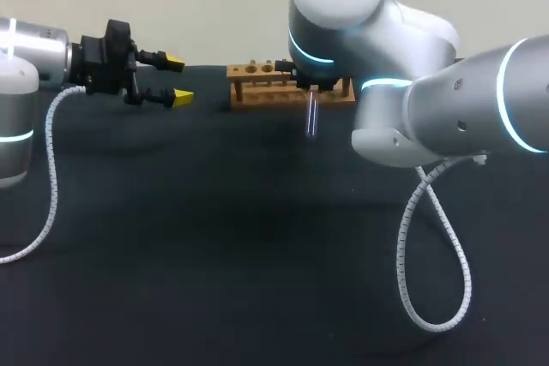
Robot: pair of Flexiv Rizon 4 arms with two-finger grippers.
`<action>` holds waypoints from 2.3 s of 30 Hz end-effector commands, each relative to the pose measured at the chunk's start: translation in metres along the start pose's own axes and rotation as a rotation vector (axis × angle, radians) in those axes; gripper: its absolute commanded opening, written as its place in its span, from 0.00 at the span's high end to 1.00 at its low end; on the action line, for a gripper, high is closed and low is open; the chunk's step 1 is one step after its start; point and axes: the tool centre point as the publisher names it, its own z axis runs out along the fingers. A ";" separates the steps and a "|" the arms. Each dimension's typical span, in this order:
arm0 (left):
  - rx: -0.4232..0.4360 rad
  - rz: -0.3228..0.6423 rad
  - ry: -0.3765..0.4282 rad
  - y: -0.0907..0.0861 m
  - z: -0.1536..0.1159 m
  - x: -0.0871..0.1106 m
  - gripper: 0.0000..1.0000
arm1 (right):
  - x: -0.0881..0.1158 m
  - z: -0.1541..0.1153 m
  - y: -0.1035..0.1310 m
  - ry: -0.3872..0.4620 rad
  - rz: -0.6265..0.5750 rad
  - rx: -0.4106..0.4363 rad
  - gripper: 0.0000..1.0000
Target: Grasp the test tube, adjust it, and insert it.
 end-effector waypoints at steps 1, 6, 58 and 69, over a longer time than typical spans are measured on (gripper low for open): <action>-0.003 0.003 -0.004 -0.001 -0.001 0.001 0.00 | 0.006 -0.011 -0.004 -0.051 0.006 0.006 1.00; -0.003 0.003 -0.004 -0.001 -0.001 0.001 0.00 | 0.006 -0.017 -0.006 -0.067 0.014 0.015 1.00; -0.003 0.003 -0.004 -0.001 -0.001 0.001 0.00 | 0.012 -0.075 -0.037 -0.304 -0.041 -0.057 1.00; -0.003 0.003 -0.004 -0.001 -0.001 0.001 0.00 | 0.012 -0.075 -0.037 -0.304 -0.041 -0.057 1.00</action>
